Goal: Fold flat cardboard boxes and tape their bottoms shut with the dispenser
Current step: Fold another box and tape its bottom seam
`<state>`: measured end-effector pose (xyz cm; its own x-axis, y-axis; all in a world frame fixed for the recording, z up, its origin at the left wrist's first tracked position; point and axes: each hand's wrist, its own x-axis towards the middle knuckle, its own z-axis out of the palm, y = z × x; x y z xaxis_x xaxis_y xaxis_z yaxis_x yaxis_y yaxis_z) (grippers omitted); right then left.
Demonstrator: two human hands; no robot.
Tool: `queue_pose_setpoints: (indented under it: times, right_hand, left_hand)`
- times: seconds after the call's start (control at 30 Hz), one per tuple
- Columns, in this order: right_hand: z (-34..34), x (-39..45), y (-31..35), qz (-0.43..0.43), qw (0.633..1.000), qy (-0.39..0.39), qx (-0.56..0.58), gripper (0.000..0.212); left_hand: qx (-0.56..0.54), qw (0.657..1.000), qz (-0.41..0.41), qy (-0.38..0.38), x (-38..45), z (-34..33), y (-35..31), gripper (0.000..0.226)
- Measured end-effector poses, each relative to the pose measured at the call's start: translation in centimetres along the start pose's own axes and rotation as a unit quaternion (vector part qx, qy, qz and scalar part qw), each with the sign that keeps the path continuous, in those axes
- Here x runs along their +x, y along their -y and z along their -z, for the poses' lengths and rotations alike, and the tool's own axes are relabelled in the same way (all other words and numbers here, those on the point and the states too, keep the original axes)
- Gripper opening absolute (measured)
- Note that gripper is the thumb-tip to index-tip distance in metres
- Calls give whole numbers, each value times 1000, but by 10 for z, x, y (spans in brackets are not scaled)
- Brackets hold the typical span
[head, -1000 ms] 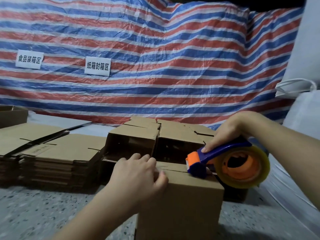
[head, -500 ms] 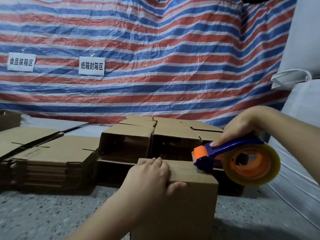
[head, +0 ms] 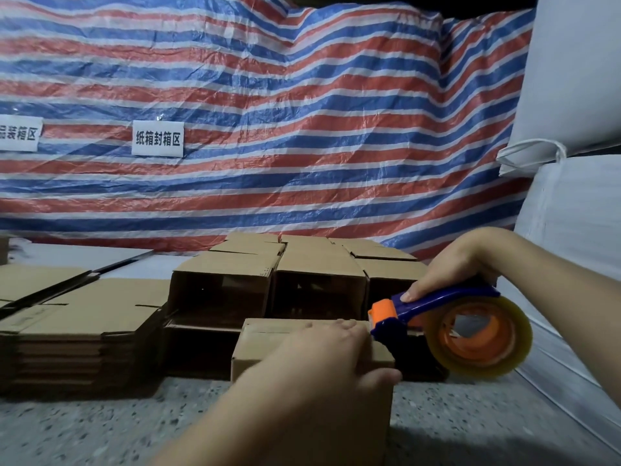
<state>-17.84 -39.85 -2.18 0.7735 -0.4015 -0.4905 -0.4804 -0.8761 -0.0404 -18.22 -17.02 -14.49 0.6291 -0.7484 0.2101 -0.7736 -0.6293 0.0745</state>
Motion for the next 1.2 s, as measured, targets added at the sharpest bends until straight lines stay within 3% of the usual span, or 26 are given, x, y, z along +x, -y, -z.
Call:
queue_pose_setpoints:
  times: [0.33,0.47,0.53,0.6,0.73,1.0,1.1,1.2]
  right_hand:
    - [8,0,-24,20,999,27,24,90]
    - [13,-1,-41,13,1000,22,15,103]
    - [11,2,-43,11,1000,24,7,100]
    - [8,6,-43,10,1000,25,1,95]
    - [7,4,-48,10,1000,21,4,98]
    - [-17,4,-7,-12,991,-46,-128,74]
    - [-13,-12,9,-28,980,-83,-176,71]
    - [-25,-20,24,-32,957,-107,-269,53]
  left_hand:
    - [40,996,1,-75,11,-23,-2,59]
    - [24,993,-10,-117,6,-23,-4,44]
    - [19,990,-20,-137,8,-20,-8,53]
    - [48,991,-16,-126,12,-21,-15,62]
    - [82,990,12,-116,12,-26,-22,52]
    - [135,983,-24,-123,19,-24,-10,54]
    - [92,991,-46,-86,24,-27,-4,56]
    - [60,993,-50,-92,27,-27,-2,48]
